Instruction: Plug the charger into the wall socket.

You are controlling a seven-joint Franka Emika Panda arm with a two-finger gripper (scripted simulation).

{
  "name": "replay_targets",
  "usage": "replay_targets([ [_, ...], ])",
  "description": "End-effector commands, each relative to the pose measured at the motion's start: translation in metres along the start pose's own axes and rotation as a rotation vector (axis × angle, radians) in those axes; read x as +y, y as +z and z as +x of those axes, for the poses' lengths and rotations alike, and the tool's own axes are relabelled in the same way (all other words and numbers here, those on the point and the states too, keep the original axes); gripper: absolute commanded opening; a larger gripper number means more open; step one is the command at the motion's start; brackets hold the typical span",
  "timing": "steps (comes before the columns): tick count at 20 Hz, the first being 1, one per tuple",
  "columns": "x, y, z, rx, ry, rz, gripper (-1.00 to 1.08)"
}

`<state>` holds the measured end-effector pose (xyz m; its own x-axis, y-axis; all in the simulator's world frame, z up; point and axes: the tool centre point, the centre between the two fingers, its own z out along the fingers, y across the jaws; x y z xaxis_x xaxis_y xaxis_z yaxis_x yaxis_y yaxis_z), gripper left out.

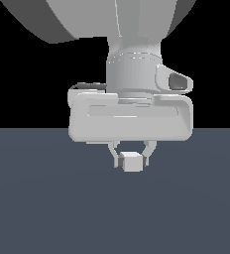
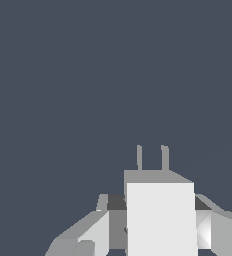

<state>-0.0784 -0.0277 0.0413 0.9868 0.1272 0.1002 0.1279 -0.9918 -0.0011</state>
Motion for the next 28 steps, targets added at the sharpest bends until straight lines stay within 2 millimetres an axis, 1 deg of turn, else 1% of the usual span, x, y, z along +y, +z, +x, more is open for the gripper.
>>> replay_targets([
  [1, -0.010, -0.006, 0.010, 0.001, 0.040, -0.004, -1.00],
  [10, -0.043, -0.027, 0.048, 0.001, 0.184, -0.019, -1.00],
  [15, -0.058, -0.036, 0.069, 0.000, 0.257, -0.027, -1.00],
  [22, -0.069, -0.046, 0.092, 0.000, 0.329, -0.034, -1.00],
  [28, -0.073, -0.049, 0.101, -0.001, 0.356, -0.037, -1.00],
])
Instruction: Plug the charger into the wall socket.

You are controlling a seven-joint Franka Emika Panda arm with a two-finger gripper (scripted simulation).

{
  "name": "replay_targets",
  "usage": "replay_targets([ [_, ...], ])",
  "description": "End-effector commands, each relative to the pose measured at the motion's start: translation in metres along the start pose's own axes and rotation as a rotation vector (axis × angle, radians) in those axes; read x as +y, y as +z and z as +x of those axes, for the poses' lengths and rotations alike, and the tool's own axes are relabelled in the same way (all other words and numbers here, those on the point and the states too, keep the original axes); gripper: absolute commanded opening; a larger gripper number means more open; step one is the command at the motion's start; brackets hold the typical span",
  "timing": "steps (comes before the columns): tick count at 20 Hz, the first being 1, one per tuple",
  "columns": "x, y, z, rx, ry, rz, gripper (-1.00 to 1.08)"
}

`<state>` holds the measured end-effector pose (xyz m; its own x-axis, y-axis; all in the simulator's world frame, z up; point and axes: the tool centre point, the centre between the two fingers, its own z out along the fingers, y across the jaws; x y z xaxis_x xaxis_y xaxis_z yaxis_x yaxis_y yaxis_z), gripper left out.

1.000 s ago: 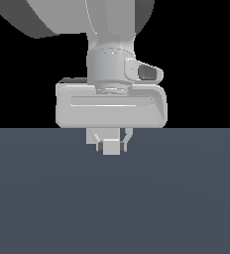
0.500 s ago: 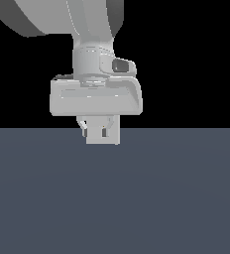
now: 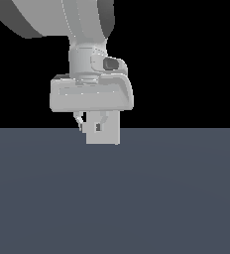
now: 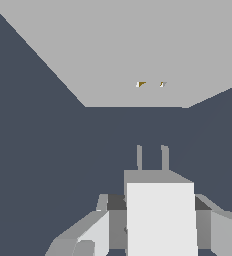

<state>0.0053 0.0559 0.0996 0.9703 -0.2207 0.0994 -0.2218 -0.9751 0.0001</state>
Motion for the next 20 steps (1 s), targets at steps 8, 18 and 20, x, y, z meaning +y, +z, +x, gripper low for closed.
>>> replay_targets([
  [8, 0.000, 0.000, 0.002, -0.001, 0.006, -0.001, -1.00],
  [18, 0.000, 0.001, 0.017, -0.001, 0.005, 0.000, -1.00],
  [20, 0.000, 0.002, 0.024, -0.001, 0.005, 0.000, -1.00],
])
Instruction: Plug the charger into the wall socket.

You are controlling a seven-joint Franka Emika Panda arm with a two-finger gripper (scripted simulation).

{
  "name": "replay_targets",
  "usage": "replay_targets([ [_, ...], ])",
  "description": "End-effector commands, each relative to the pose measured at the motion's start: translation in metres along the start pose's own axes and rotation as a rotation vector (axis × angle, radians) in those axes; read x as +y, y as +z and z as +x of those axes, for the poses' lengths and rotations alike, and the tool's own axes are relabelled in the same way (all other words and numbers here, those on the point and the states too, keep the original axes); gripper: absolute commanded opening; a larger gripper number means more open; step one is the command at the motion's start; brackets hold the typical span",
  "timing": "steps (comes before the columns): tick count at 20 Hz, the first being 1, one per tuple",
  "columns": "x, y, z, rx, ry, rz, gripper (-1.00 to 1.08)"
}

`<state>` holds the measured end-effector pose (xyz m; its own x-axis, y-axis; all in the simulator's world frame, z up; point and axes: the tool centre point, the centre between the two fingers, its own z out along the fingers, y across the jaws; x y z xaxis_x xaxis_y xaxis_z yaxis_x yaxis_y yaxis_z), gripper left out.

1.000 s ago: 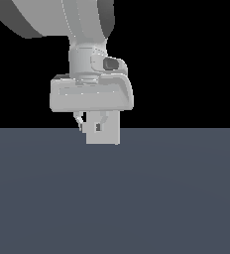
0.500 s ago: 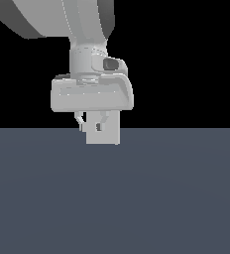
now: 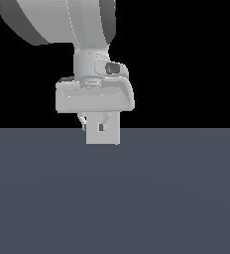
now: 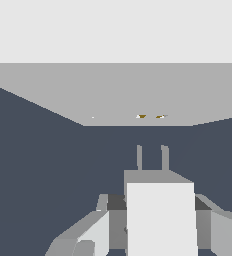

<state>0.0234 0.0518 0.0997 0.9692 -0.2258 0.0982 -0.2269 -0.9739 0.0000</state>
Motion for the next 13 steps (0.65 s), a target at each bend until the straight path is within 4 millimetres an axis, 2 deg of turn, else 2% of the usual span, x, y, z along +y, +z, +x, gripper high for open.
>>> replay_targets([
  [1, 0.000, 0.001, 0.009, 0.000, 0.000, 0.000, -1.00],
  [7, 0.000, 0.003, 0.028, 0.000, 0.000, 0.000, -1.00],
  [13, 0.000, 0.003, 0.033, 0.000, 0.000, 0.000, -1.00],
])
